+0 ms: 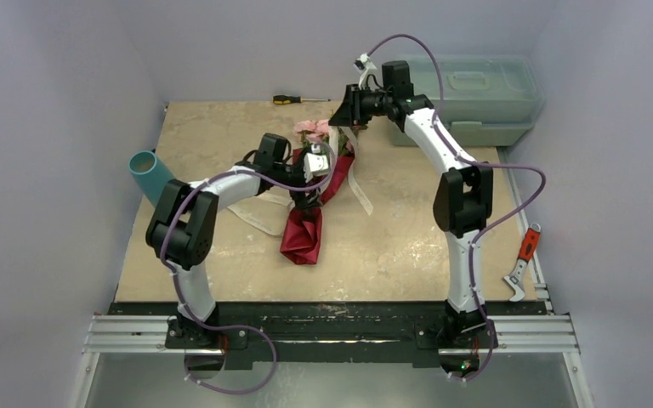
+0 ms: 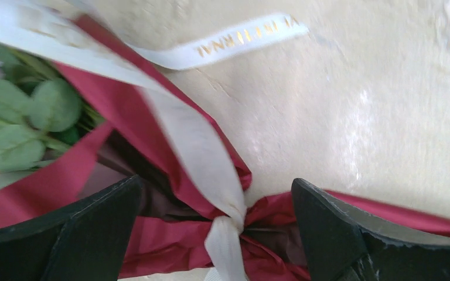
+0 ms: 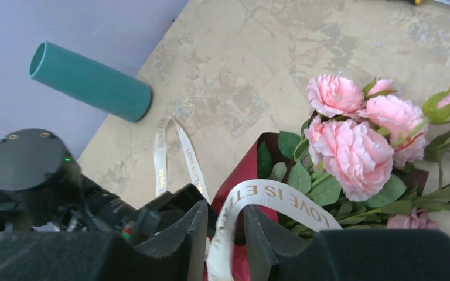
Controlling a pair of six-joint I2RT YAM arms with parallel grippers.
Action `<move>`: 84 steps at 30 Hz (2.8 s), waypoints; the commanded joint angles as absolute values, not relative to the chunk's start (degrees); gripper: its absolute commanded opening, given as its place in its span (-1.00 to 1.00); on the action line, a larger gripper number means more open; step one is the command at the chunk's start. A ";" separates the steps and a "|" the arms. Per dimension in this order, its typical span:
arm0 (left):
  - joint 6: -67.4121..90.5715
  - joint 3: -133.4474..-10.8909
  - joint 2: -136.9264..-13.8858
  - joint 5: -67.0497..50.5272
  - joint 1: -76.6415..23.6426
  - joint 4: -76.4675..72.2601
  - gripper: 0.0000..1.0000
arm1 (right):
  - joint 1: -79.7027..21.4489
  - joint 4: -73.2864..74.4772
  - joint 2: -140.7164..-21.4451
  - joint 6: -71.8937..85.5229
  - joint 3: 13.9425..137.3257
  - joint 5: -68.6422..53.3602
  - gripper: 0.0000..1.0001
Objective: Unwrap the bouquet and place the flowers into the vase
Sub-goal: Untie the ribbon from the wrapping paper.
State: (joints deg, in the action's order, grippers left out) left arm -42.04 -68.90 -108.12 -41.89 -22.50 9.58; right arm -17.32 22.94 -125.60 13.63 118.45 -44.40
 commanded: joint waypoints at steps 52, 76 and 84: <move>-7.75 -71.08 -100.23 -27.34 -21.19 -11.38 0.69 | -14.33 23.22 -125.30 3.87 103.76 -28.26 -1.00; 7.05 -69.80 -100.57 -44.49 -18.76 -26.75 1.00 | -23.18 0.93 -119.22 21.09 118.07 -50.77 -1.00; 9.16 -70.78 -101.50 -33.21 -18.33 -23.81 0.32 | -24.01 -9.62 -122.96 30.80 123.63 -51.07 -1.00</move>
